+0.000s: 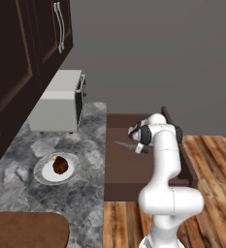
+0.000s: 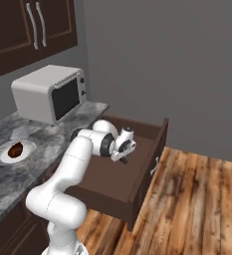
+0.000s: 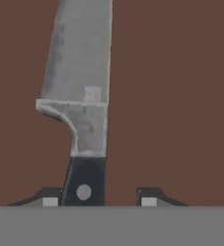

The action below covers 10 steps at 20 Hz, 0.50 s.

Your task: Pick up the knife from the drawer and place it on the cutting board. Then place the meat from the plate to the cutting board.

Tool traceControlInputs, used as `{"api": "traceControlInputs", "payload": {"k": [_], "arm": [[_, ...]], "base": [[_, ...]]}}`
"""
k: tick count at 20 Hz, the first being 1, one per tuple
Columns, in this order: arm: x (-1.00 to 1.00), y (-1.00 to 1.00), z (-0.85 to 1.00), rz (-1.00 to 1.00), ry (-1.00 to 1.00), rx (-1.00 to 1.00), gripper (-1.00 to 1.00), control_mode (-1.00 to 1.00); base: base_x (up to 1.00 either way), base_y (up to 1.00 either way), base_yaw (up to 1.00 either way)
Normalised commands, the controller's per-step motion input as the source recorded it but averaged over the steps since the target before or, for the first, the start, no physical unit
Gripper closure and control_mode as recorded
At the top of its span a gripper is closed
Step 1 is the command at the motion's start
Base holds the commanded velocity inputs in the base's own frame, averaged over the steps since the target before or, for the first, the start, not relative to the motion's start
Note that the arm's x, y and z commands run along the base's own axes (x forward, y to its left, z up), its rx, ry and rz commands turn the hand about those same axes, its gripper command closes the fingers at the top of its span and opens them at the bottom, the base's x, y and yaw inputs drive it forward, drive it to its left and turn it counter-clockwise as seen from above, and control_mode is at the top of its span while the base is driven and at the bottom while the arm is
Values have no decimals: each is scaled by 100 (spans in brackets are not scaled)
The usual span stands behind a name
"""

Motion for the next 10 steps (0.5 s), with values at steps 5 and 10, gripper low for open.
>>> {"api": "traceControlInputs", "payload": {"k": [5, 10], "arm": [[-7, 36, -56, 0, -17, -9, 100, -100], [-10, -6, -1, -4, -17, -1, 100, -100]], "base": [[0, 0, 0], [0, 0, 0]]}}
